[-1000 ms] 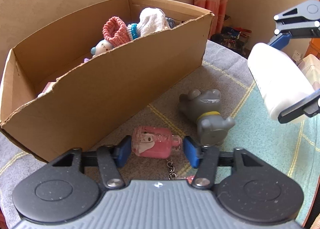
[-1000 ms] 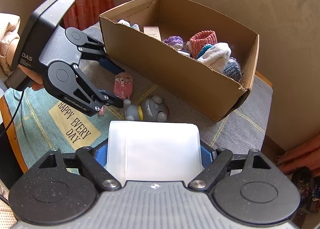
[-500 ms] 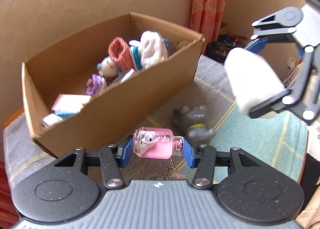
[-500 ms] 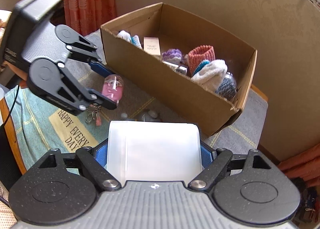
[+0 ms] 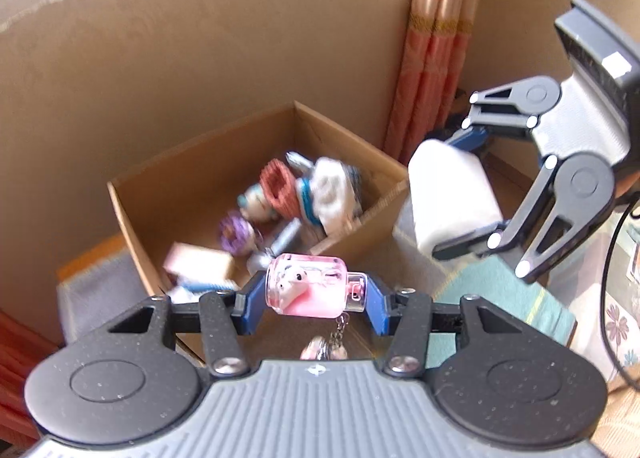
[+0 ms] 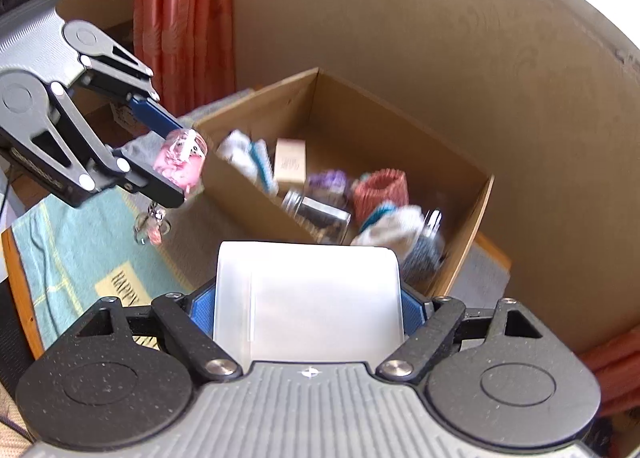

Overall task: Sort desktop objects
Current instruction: 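Carry pink bottle into the box with left tool while right tool drops white container in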

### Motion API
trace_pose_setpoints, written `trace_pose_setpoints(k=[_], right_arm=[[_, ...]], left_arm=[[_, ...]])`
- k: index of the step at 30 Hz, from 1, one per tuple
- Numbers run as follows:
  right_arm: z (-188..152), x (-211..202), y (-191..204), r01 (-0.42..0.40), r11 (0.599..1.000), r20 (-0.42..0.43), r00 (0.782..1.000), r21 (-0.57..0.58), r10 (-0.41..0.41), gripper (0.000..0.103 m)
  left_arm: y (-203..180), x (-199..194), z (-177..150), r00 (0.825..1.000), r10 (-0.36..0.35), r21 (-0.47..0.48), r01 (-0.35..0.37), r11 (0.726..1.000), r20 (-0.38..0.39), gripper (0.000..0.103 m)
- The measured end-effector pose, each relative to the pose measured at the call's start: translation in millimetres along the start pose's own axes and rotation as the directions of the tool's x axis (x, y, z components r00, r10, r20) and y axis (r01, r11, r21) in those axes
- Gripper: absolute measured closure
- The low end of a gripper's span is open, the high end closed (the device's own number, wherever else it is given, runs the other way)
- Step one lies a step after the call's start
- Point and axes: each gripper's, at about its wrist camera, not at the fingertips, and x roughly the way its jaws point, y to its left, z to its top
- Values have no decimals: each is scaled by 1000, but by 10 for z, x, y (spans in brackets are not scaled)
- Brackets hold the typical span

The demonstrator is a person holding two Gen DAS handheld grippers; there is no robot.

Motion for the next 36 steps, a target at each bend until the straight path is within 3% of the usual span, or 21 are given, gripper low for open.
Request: trace_pose_setpoints(k=[6,14,23,27,30,32,34,36], right_arm=[[309,36,-101,11,1000,31,999,-22,-10,15],[631,262,-187,4,999,26,1000,-40,-3,15],[892,617,-278,36,999,28,999,-23,-36,15],[869,617,-351,53,998,51,997,34,-55,4],[779,536,-379,57,996,64,996,71,-61,3],[685,458,-390,54,995,70,996,90,-60,1],[616,392,-395,44,994,71,996,102,-51,0],[536,308,-390,39,994,68,997,106,-46,0]], left_arm=[[140,-106,357,998,47,20,-48,999,47,53],[358,119,657,995,84,26,-86,996,49,53],[739,617,806,993,117,-20,-117,993,-6,53],[844,846,834,991,130,-40,-132,990,-38,53],[893,993,824,988,142,-51,-145,988,-63,51],[921,1049,809,988,139,-66,-143,988,-68,31],[907,1047,782,985,166,-86,-170,982,-52,20],[884,1040,770,987,148,-99,-154,983,-66,19]])
